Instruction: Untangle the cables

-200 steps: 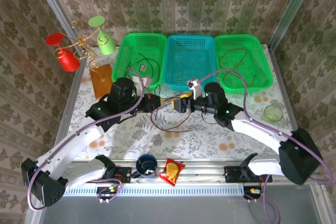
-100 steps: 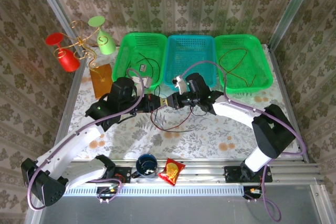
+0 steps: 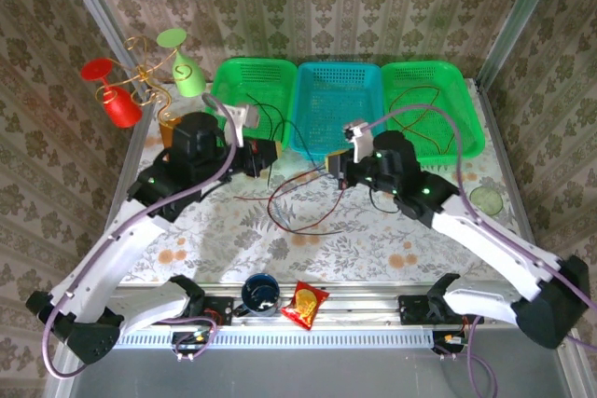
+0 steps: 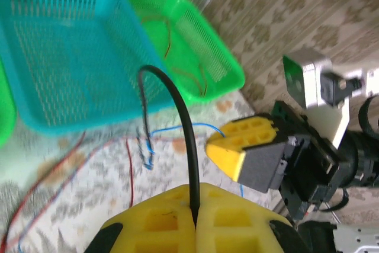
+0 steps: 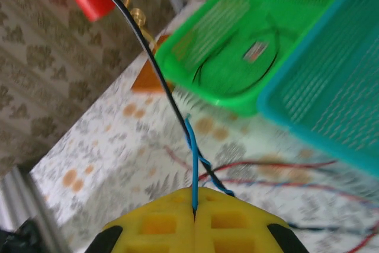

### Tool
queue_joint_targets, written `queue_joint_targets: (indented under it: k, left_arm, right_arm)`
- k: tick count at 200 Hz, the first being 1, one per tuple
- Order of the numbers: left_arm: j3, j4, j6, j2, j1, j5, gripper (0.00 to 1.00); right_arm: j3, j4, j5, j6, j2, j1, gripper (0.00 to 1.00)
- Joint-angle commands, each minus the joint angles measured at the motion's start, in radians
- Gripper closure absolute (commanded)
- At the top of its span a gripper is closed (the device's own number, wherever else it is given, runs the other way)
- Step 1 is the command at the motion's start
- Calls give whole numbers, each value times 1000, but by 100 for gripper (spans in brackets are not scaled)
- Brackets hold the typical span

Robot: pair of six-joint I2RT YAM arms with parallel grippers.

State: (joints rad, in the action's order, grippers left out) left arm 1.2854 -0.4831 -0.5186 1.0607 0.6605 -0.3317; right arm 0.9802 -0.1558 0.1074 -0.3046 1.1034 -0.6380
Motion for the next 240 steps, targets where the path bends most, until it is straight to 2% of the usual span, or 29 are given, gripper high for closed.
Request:
queue_joint_targets:
  k: [1,30,45,67,79,100,135,165,200,240]
  left_arm:
    - [95,10,107,31,-7,21,100]
    - [194,83,145,78,-6,39,100]
    - [236,108,179,95,-6,78,100]
    - [268,122,281,105,-6,158,100]
    - [273,95,391,108,8,242,100]
    - [281,11,577,119,40,451,100]
    - [220,17,694,105,48,616,100]
    - [130,117,795,71,49,691,100]
    - [-17,292,989,2,63,663,100]
    - [-41,307,1058,-19,60,718,100]
  right_arm:
    - [75,-125,-252,188,-34,-3,100]
    - [201,-178,-350,323,-54,0,100]
    - [262,-192,-385,363,-56,1,100]
    - [334,-215,-501,385,-51,6,100]
    - [357,-218,-571,387,-51,8,100]
    - [380,-228,-667,393,-55,15,100]
    - [374,-230,-746,412,-78,26,100]
    - [366,-231,-787,409,-97,48,100]
    - [349,-238,-789,402,-127,83,100]
    - [323,-268,-788,393,-162,141,100]
